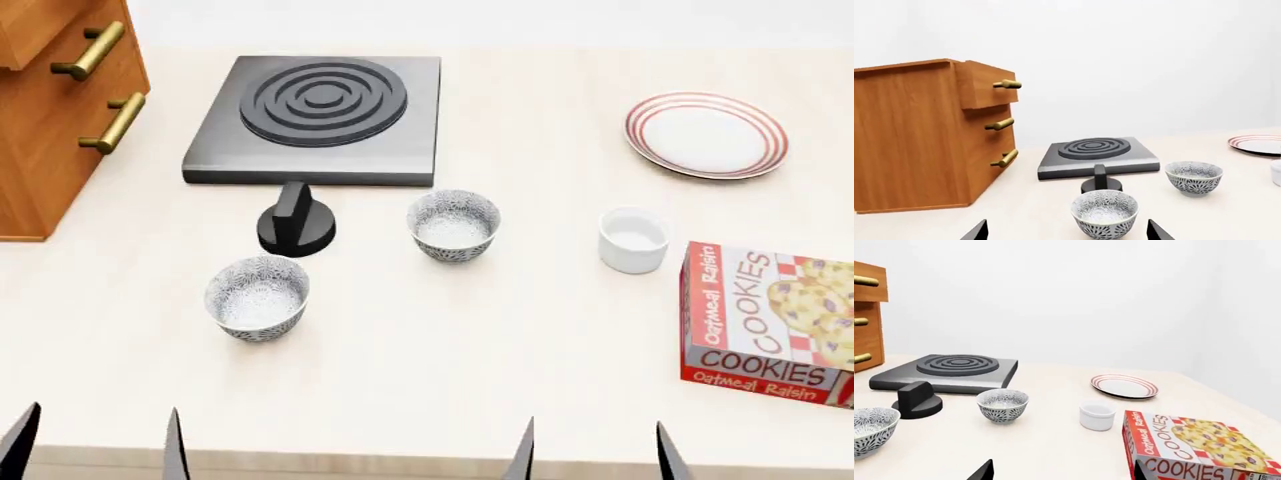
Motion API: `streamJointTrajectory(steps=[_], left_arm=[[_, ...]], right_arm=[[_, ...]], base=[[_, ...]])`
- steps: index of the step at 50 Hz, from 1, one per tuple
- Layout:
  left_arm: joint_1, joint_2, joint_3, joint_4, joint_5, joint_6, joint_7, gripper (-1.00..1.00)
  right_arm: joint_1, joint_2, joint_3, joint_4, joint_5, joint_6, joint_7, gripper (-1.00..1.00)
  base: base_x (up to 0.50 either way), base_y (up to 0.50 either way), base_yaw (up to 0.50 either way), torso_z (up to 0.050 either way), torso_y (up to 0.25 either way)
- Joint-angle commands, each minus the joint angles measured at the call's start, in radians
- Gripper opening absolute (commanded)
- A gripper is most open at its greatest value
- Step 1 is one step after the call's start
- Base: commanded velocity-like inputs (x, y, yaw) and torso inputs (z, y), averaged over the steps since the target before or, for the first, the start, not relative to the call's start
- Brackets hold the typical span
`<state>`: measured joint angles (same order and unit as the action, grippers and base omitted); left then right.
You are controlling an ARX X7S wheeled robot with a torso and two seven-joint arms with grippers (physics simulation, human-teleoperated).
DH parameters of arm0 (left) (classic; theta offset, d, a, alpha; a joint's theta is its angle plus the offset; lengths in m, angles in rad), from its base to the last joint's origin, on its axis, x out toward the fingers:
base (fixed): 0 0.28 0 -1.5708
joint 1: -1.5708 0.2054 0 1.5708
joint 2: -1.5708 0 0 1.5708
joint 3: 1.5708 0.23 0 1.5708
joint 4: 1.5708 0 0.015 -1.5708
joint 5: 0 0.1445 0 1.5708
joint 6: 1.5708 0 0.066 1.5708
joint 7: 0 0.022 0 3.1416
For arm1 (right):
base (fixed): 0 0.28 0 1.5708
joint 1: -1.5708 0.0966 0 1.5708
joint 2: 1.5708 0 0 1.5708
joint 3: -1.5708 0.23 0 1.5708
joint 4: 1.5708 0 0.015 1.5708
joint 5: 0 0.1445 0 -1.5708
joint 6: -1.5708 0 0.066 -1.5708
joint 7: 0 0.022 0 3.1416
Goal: Pick the akita bowl next to the ramekin and place it on the plate.
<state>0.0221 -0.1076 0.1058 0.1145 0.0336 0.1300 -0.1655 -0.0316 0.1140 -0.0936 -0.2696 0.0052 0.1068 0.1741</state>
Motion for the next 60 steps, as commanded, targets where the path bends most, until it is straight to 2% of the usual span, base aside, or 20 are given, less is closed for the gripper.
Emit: streamJointTrajectory(steps=[1, 17, 36, 60], left_arm=[[0.03, -0.027, 0.003, 0.171, 0.0, -0.049, -0.017, 1.0], [0.077, -0.06, -0.014, 0.406, -0.053, -0.18, -0.018, 1.0], [0.124, -0.094, -0.016, 0.566, -0.093, -0.239, -0.017, 1.0], [0.131, -0.11, -0.005, 0.576, -0.101, -0.217, -0.032, 1.0]], right_arm=[[-0.028, 0.022, -0.011, -0.178, -0.021, 0.094, 0.031, 1.0], [-0.057, 0.041, -0.053, -0.368, -0.058, 0.201, 0.05, 1.0], [-0.062, 0.061, -0.081, -0.496, -0.091, 0.262, 0.07, 1.0], [-0.064, 0.076, -0.092, -0.491, -0.058, 0.226, 0.078, 1.0]], base=[[0.0, 0.0, 0.0, 0.0, 0.0], [0.0, 0.0, 0.0, 0.0, 0.0], [0.0, 0.0, 0.0, 0.0, 0.0], [0.0, 0.0, 0.0, 0.0, 0.0]])
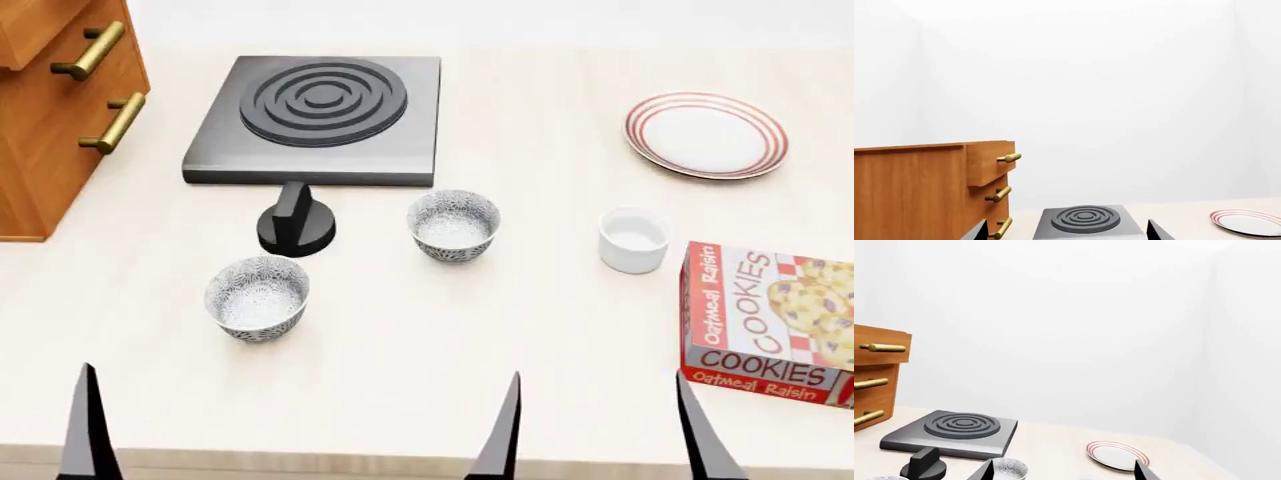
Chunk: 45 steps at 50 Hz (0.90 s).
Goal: Pick the akita bowl next to the ramekin and place it on the plate.
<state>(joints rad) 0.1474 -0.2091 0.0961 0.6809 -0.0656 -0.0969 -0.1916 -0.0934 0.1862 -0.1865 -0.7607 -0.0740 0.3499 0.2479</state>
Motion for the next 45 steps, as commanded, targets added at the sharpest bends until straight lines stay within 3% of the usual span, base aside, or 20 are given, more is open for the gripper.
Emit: streamJointTrajectory(steps=[1, 45], left_arm=[[0.006, -0.01, 0.004, 0.011, -0.002, 0.01, -0.007, 1.0], [0.001, -0.032, 0.022, -0.002, -0.005, 0.011, -0.038, 1.0]], right_arm=[[-0.001, 0.006, -0.003, 0.001, 0.016, -0.016, 0.005, 1.0], [-0.004, 0.029, -0.006, 0.009, 0.038, -0.037, 0.042, 1.0]], base=[[0.0, 0.0, 0.0, 0.0, 0.0], [0.13, 0.0, 0.0, 0.0, 0.0]])
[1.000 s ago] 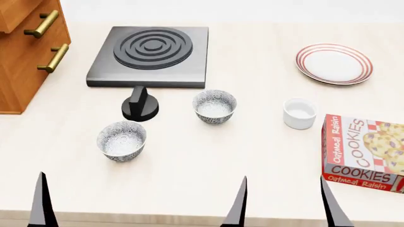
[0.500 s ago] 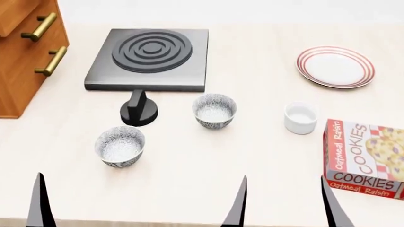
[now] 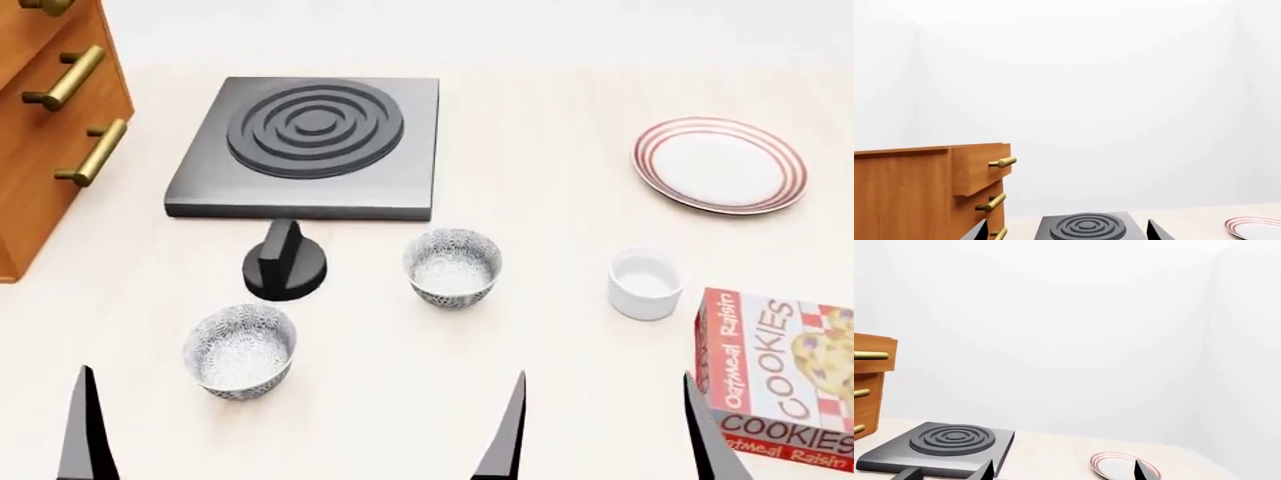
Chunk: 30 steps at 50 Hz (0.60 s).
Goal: Pick the akita bowl next to the ramekin and place it on the plate.
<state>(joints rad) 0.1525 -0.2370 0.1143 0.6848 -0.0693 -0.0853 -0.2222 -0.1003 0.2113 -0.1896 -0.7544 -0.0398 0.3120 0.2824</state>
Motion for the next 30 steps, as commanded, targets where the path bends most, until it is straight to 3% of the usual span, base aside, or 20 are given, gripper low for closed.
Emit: streamJointTrajectory(steps=[1, 30], left_arm=[[-0.004, -0.005, 0.005, -0.006, -0.001, -0.001, -0.008, 1.0], [-0.004, -0.018, 0.007, -0.007, -0.023, -0.003, -0.025, 1.0]], right_arm=[[0.003, 0.005, -0.003, 0.003, 0.005, 0.0, 0.008, 1.0], [0.001, 0.029, -0.018, -0.003, 0.016, -0.004, 0.034, 1.0]], base=[[0.24, 0.0, 0.0, 0.0, 0.0], [0.25, 0.0, 0.0, 0.0, 0.0]])
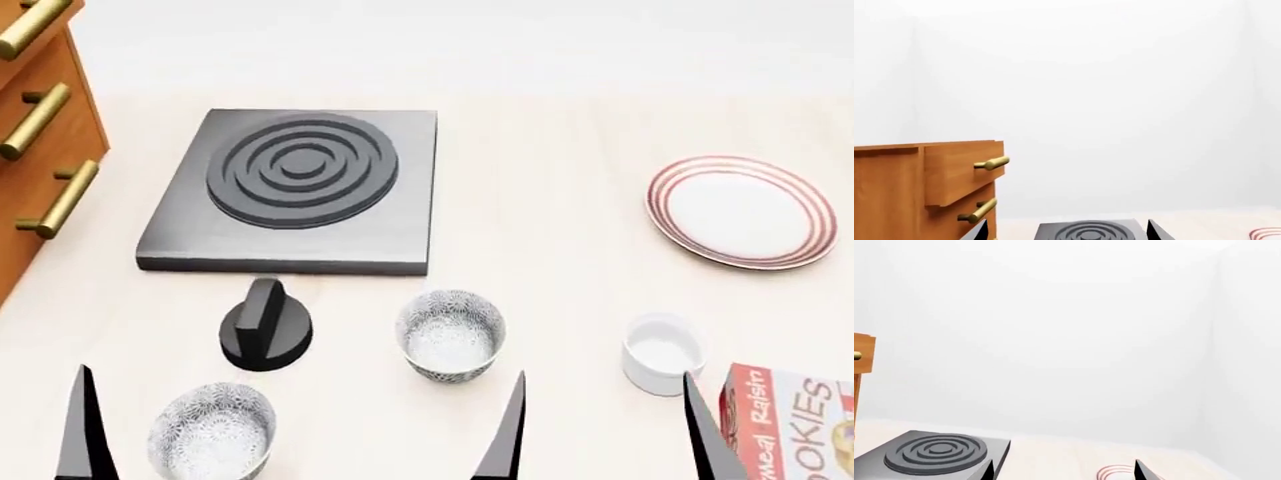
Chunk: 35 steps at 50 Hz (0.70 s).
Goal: Pick the akita bowl next to the ramekin and place it on the plate.
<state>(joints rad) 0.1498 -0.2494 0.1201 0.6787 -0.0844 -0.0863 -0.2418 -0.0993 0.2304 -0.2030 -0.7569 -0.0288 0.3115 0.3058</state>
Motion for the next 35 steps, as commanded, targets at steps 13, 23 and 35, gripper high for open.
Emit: streamJointTrajectory(steps=[13, 23, 35], left_arm=[[-0.002, -0.01, 0.004, -0.004, -0.012, -0.001, -0.013, 1.0], [-0.003, -0.014, 0.006, -0.003, -0.019, -0.005, -0.019, 1.0], [-0.005, -0.018, 0.009, -0.006, -0.023, -0.006, -0.026, 1.0]], right_arm=[[0.002, 0.021, -0.011, 0.005, 0.013, -0.011, 0.023, 1.0], [0.003, 0.028, -0.015, 0.002, 0.019, -0.01, 0.031, 1.0], [0.005, 0.034, -0.021, 0.007, 0.025, -0.01, 0.04, 1.0]], base=[[0.32, 0.0, 0.0, 0.0, 0.0], [0.32, 0.0, 0.0, 0.0, 0.0], [0.32, 0.0, 0.0, 0.0, 0.001]])
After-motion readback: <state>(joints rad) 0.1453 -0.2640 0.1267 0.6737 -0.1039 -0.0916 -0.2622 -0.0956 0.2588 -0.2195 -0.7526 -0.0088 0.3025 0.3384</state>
